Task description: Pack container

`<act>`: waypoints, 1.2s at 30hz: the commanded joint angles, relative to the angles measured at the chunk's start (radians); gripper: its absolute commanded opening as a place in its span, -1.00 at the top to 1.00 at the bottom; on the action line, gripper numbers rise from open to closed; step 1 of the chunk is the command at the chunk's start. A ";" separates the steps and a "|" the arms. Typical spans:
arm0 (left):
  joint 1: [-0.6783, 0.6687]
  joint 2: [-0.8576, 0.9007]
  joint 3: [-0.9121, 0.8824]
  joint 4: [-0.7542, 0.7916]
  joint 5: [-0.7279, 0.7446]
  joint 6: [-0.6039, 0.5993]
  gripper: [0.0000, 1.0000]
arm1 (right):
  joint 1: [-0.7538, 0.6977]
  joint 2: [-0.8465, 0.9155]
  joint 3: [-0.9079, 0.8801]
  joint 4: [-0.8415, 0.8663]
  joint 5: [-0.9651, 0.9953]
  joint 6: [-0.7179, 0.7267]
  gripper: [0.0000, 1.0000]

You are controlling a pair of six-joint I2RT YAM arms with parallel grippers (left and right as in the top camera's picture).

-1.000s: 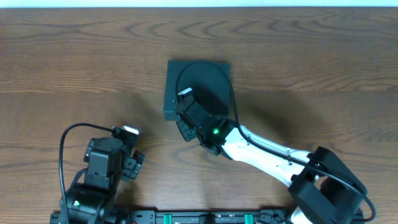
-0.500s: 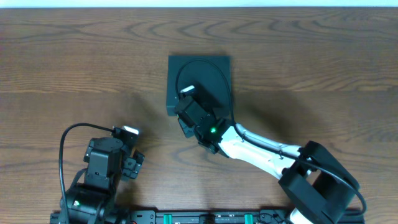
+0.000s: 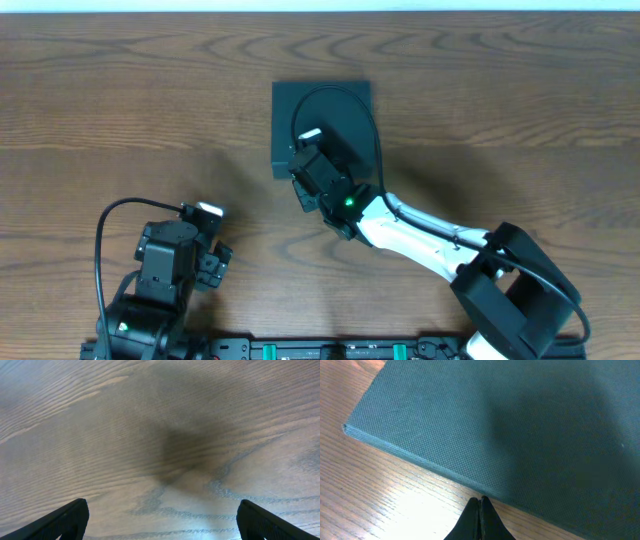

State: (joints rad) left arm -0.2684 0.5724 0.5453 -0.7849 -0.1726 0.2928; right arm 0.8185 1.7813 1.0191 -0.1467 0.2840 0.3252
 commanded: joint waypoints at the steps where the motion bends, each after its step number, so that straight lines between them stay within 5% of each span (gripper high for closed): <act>1: 0.006 -0.003 0.000 -0.001 -0.014 0.011 -0.90 | -0.012 0.003 0.009 -0.008 0.000 -0.015 0.97; 8: 0.006 -0.003 0.000 -0.001 -0.014 0.011 -0.90 | -0.014 -0.153 0.009 -0.117 -0.037 -0.021 0.97; 16: 0.006 -0.003 0.000 -0.001 -0.014 0.011 -0.90 | -0.056 -0.395 0.009 -0.191 -0.038 -0.224 0.97; 20: 0.006 -0.003 0.000 -0.001 -0.014 0.011 -0.90 | -0.156 -0.467 0.009 -0.239 -0.075 -0.288 0.97; 29: 0.006 -0.003 0.000 -0.001 -0.014 0.011 -0.90 | -0.478 -0.599 0.009 -0.367 -0.505 -0.376 0.97; 36: 0.006 -0.003 0.000 -0.001 -0.014 0.011 -0.90 | -0.649 -0.740 -0.097 -0.294 -0.610 -0.386 0.98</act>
State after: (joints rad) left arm -0.2680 0.5724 0.5453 -0.7849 -0.1726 0.2928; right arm 0.2420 1.1225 0.9958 -0.4816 -0.2245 -0.0341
